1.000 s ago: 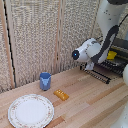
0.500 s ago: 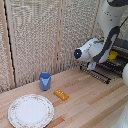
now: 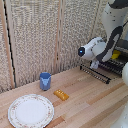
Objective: Please reach out your grabber to the yellow dish. Tenderly grip the yellow dish using your grabber. Set the yellow dish on the baking sheet. Posit your grabber on the rim of the baking sheet carrying the yellow dish. Mindfully slide the baking sheet with the yellow dish into the oven. Let go of your grabber's hold on the baking sheet's edge when it is entirely in the oven.
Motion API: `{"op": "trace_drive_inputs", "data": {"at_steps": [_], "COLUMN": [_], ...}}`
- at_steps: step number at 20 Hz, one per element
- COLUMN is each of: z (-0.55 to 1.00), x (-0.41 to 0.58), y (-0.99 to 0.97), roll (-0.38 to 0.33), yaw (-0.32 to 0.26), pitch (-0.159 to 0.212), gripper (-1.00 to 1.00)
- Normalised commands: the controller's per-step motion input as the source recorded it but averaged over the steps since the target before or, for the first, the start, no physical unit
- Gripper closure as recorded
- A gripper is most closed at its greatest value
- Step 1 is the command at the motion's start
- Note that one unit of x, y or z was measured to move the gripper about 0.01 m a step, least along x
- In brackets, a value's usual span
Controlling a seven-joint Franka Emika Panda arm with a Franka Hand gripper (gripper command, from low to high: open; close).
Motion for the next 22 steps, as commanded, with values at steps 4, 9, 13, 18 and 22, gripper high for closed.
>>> {"op": "trace_drive_inputs", "data": {"at_steps": [4,9,13,18,22], "z": [0.35,0.17,0.15,0.21,0.17], "x": [0.332,0.185,0.019,-0.128,-0.155], "y": [-1.0,-0.83,-0.36,0.21,0.62], "roll": [0.112,0.131,0.14,0.077,0.071], "yaw": [0.0,0.008,0.004,-0.048,-0.108], "pitch": [-0.076,-0.046,-0.063,-0.079,-0.012], "gripper": [1.0,1.0,-1.0,-1.0,-1.0]}}
